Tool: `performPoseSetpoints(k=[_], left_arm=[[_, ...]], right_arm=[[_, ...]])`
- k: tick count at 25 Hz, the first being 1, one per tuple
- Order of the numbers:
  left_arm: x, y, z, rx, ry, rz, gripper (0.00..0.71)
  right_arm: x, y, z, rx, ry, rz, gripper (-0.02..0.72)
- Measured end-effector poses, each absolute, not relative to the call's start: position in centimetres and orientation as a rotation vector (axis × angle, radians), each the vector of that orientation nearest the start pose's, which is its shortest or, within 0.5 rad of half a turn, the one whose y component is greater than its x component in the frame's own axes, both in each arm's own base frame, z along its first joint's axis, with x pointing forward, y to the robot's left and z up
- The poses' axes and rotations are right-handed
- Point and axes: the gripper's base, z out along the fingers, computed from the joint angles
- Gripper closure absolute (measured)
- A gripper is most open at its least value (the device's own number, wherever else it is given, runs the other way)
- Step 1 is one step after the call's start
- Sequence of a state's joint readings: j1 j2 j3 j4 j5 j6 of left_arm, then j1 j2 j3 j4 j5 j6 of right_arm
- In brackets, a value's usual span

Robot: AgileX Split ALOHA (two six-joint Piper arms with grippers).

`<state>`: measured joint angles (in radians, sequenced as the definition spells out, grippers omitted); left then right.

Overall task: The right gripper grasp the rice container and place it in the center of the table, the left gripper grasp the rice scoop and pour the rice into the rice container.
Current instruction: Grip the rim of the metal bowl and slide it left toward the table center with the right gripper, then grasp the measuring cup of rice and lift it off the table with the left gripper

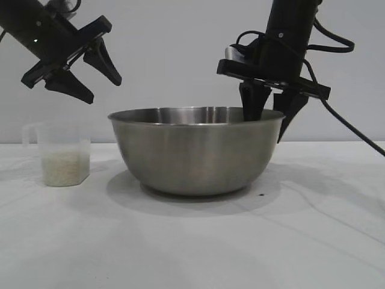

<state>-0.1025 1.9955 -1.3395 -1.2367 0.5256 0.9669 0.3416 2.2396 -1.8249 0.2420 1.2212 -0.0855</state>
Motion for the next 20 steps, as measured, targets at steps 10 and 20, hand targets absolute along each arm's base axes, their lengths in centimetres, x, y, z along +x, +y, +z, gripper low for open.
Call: performPoseSetpoints(k=[10,20], left_arm=[[42.6,-8.7,19.3,0.114,2.326,-0.74,0.312],[42.5,-8.9,19.3,0.124,2.33,-0.756,0.312]], right_arm=[[41.1,15.0,24.2,-0.601,2.909,0.097,0.112],[38.0,7.9,35.5,-0.378,2.674,-0.063,0.112]])
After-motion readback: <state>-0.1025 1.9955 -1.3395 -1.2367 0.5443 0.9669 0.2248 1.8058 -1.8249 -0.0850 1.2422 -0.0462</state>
